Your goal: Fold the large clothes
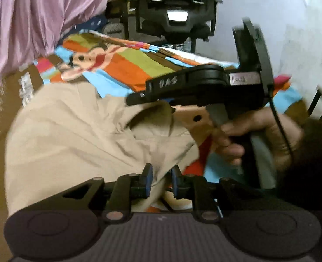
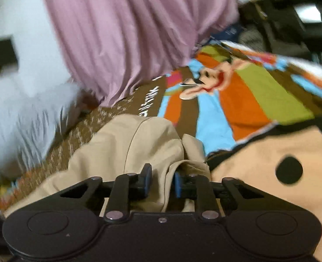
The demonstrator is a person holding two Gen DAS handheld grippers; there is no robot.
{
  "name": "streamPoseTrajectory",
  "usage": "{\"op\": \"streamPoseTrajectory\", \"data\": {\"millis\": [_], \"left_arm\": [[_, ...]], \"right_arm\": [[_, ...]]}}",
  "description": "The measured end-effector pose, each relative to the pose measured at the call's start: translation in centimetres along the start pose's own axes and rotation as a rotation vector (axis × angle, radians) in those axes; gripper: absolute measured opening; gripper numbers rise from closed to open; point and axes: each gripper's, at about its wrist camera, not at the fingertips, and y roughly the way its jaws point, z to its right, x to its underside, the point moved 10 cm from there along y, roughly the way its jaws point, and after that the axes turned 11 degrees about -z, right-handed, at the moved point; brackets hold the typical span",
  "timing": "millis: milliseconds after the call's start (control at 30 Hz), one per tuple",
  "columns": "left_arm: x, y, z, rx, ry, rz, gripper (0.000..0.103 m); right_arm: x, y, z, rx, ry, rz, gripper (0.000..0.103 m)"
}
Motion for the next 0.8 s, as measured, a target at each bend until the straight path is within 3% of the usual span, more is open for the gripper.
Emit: {"op": "streamPoseTrajectory", "data": {"millis": [133,200,233,300,400,467,500,533,600,633,767,800], "left_arm": [[0.5,-1.0,-2.0,0.119,-0.107,0.01,0.018],[1.1,-1.3,-2.8,0.141,-0.142,0.0,0.018],[1.4,-1.5,-3.1,0.14,-0.15,-0.001,0.018],[1.9,-2.8,-3.3,0.145,-0.161,0.024,0.018],[2.1,-5.6,-4.1,0.204,-0.207,0.103,0.018],[2.1,-7.6,-5.3,0.224,-0.255,0.162,0.024],[2.0,-8.3,-6.0,0.227,-0.279,0.189,0.035],[2.0,-9.0,-6.8,0.222,-0.31,0.213,0.048],[2.0,-10.0,-9.1,0.183,-0.386,0.248,0.058],[1.7,-10.1,-10.2,0.158,-0.417,0.258,0.062],[1.6,-9.5,-16.7,-0.042,-0.615,0.19,0.063],[1.4,-9.1,-17.9,-0.054,-0.645,0.184,0.063]], "right_arm": [[0.2,0.9,1.3,-0.203,0.222,-0.017,0.051],[0.4,2.0,1.9,-0.243,0.296,-0.037,0.05],[0.3,2.4,2.0,-0.226,0.29,-0.034,0.043],[-0.5,2.0,1.1,-0.153,0.172,0.017,0.014],[-1.9,-1.2,-2.9,-0.119,-0.109,0.174,0.01],[-1.8,-2.3,-4.0,-0.03,-0.245,0.194,0.01],[-1.5,-2.1,-3.7,0.014,-0.258,0.162,0.01],[-1.1,-1.5,-2.8,0.046,-0.24,0.099,0.012],[0.5,0.3,-0.3,0.105,-0.173,-0.051,0.017],[1.1,0.7,0.3,0.134,-0.162,-0.078,0.018],[1.0,0.1,0.5,0.13,-0.15,-0.077,0.031],[1.0,-0.2,0.5,0.127,-0.142,-0.07,0.032]]}}
